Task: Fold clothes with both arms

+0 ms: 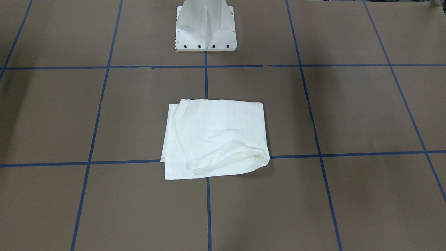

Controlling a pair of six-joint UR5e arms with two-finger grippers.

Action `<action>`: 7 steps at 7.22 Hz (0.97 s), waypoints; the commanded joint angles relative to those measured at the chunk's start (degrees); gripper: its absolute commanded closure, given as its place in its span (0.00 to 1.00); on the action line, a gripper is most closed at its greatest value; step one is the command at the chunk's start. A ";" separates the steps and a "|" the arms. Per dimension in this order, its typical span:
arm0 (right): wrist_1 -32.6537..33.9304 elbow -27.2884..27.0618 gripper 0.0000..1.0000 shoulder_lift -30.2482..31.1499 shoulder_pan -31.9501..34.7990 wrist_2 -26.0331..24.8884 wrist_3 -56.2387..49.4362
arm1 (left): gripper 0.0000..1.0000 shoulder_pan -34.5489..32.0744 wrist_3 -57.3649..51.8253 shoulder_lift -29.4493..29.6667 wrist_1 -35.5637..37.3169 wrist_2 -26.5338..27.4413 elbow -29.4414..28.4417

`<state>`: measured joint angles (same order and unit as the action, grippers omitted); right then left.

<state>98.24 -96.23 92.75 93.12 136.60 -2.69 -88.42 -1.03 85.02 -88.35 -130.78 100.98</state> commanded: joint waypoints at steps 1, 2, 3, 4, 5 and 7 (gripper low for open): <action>-0.07 -0.10 0.00 0.15 0.04 -0.46 0.06 | 0.01 0.00 0.15 -0.03 0.01 -0.09 -0.08; -0.07 -0.10 0.00 0.06 0.13 -0.46 0.06 | 0.01 0.00 0.85 0.06 0.10 -1.04 -0.51; -0.07 -0.10 0.00 0.06 0.04 -0.46 0.06 | 0.01 0.00 1.29 0.06 0.19 -1.05 -0.61; -0.07 -0.10 0.00 -0.11 0.13 -0.46 0.06 | 0.01 0.09 4.60 0.15 0.19 -1.05 -0.43; -0.07 -0.01 0.00 -0.29 0.13 -0.37 0.06 | 0.01 0.09 5.85 0.15 0.02 -1.05 -0.34; -0.07 -0.10 0.00 -0.55 0.04 -0.37 0.06 | 0.01 0.09 5.78 0.15 -0.07 -1.05 -0.34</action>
<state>98.17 -96.31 92.36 93.24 136.22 -2.64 -88.33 4.51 85.16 -88.36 -131.83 100.61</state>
